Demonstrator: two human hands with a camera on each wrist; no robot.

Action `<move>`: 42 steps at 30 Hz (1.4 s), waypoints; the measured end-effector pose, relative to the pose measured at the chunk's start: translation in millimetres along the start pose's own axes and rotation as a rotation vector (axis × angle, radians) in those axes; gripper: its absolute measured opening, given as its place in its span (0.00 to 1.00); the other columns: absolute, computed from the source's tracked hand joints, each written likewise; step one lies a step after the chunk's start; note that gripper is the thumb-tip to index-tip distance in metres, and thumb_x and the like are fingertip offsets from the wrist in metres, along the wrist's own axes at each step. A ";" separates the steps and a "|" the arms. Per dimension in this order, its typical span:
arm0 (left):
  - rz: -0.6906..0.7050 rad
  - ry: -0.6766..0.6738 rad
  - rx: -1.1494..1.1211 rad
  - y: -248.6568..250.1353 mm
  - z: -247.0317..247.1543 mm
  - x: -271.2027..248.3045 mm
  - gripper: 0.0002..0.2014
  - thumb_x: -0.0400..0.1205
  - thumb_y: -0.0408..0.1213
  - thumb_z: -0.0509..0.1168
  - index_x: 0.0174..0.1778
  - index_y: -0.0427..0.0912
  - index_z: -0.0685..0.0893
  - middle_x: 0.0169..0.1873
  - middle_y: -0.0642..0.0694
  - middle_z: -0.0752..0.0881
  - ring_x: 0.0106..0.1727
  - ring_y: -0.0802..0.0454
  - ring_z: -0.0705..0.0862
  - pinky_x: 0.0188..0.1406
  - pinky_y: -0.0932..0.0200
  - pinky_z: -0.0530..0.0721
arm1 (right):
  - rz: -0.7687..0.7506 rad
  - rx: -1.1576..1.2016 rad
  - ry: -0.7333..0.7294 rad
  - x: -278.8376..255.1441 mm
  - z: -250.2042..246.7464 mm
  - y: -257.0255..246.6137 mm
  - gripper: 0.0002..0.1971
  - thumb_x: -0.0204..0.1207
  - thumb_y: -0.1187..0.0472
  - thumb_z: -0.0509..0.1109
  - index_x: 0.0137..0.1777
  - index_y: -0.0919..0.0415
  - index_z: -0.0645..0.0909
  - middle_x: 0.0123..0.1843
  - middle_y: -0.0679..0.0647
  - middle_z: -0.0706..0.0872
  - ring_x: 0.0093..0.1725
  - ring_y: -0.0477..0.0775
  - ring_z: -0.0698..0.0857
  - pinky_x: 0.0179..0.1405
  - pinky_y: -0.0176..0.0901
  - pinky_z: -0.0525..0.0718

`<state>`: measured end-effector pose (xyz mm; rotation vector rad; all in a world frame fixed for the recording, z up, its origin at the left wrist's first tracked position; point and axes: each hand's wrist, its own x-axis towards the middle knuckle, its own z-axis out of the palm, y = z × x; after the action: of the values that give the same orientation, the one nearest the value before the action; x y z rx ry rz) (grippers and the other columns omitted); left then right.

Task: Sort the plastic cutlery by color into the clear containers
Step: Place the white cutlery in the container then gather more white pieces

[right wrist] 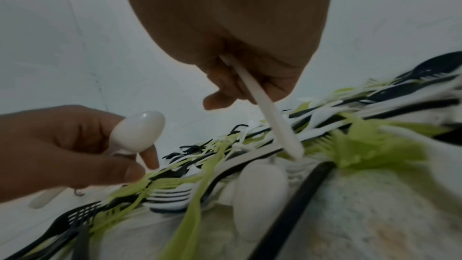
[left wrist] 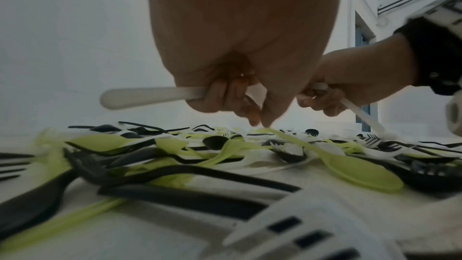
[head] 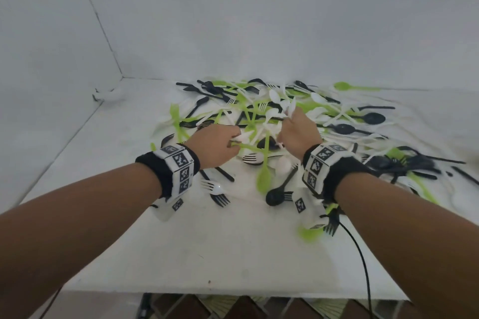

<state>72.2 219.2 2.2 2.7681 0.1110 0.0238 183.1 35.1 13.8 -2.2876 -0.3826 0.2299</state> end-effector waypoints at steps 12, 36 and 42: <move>0.159 -0.109 0.234 26.7 31.0 21.0 0.15 0.85 0.56 0.65 0.57 0.49 0.82 0.46 0.49 0.80 0.47 0.46 0.82 0.46 0.49 0.83 | 0.074 -0.054 -0.074 -9.6 -36.5 39.5 0.30 0.86 0.36 0.56 0.77 0.58 0.68 0.70 0.57 0.81 0.71 0.65 0.79 0.61 0.55 0.75; 0.623 -0.261 0.886 97.3 30.3 82.1 0.32 0.80 0.24 0.65 0.81 0.45 0.69 0.80 0.42 0.66 0.51 0.41 0.85 0.42 0.45 0.87 | 0.098 -0.221 -0.016 -19.4 -89.0 107.2 0.10 0.82 0.53 0.64 0.57 0.57 0.75 0.53 0.56 0.88 0.54 0.62 0.88 0.58 0.57 0.86; 0.621 -0.269 0.855 99.8 34.2 88.6 0.16 0.83 0.26 0.63 0.66 0.42 0.81 0.58 0.44 0.79 0.49 0.42 0.82 0.44 0.43 0.86 | 0.082 -0.246 -0.015 -10.3 -97.3 118.6 0.21 0.85 0.44 0.64 0.66 0.61 0.76 0.54 0.52 0.83 0.57 0.60 0.82 0.52 0.48 0.75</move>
<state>169.0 121.3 6.8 3.4612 -1.0317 -0.2982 224.7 -111.3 -7.9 -2.5484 -0.3410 0.2536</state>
